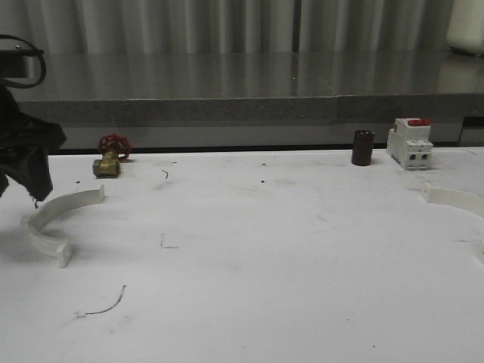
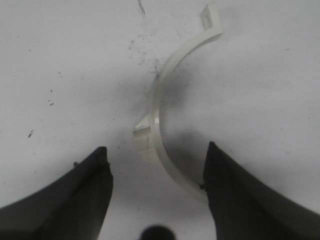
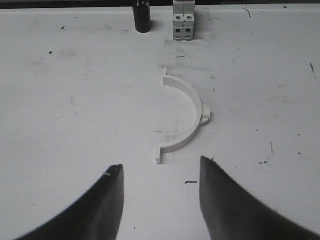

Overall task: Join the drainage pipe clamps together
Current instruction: 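Lower the left gripper onto the white half-ring clamp's end tab and close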

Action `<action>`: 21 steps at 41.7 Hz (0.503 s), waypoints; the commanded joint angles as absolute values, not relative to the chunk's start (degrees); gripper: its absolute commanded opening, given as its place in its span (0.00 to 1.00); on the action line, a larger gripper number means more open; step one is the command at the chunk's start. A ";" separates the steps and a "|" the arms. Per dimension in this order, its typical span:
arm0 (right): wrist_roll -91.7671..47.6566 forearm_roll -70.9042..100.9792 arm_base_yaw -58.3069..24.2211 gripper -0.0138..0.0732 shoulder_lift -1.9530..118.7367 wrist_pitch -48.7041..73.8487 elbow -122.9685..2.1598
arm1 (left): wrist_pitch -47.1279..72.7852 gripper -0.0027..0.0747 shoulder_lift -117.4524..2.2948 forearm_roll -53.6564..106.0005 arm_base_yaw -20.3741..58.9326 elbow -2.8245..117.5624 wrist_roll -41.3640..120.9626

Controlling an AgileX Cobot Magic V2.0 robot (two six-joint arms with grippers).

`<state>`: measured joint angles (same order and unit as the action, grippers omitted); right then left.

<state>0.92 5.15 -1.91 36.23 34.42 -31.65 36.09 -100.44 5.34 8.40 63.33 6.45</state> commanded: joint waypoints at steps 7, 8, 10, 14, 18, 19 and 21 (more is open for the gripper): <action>0.43 4.79 -1.62 0.60 36.60 30.54 -33.56 | 32.87 0.55 -102.28 6.79 8.63 65.85 6.34; 0.43 4.79 -1.62 0.60 36.60 30.54 -33.56 | 32.58 0.55 -102.61 7.08 8.63 65.85 6.34; 0.43 4.79 -1.62 0.60 36.60 30.54 -33.56 | 32.19 0.55 -103.25 7.52 8.63 65.85 6.34; 0.43 4.79 -1.62 0.60 36.60 30.54 -33.56 | 32.07 0.54 -103.92 7.77 8.63 65.85 6.34; 0.43 4.79 -1.62 0.60 36.60 30.54 -33.56 | 32.07 0.49 -104.27 8.32 8.63 65.85 6.34; 0.43 4.79 -1.62 0.60 36.60 30.54 -33.56 | 31.76 0.45 -104.38 8.32 8.63 65.85 6.34; 0.43 4.79 -1.62 0.60 36.60 30.54 -33.56 | 31.26 0.40 -104.49 8.32 8.63 65.85 6.34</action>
<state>0.92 5.15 -1.91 36.23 34.42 -31.65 33.64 -106.80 7.32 8.40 64.28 6.45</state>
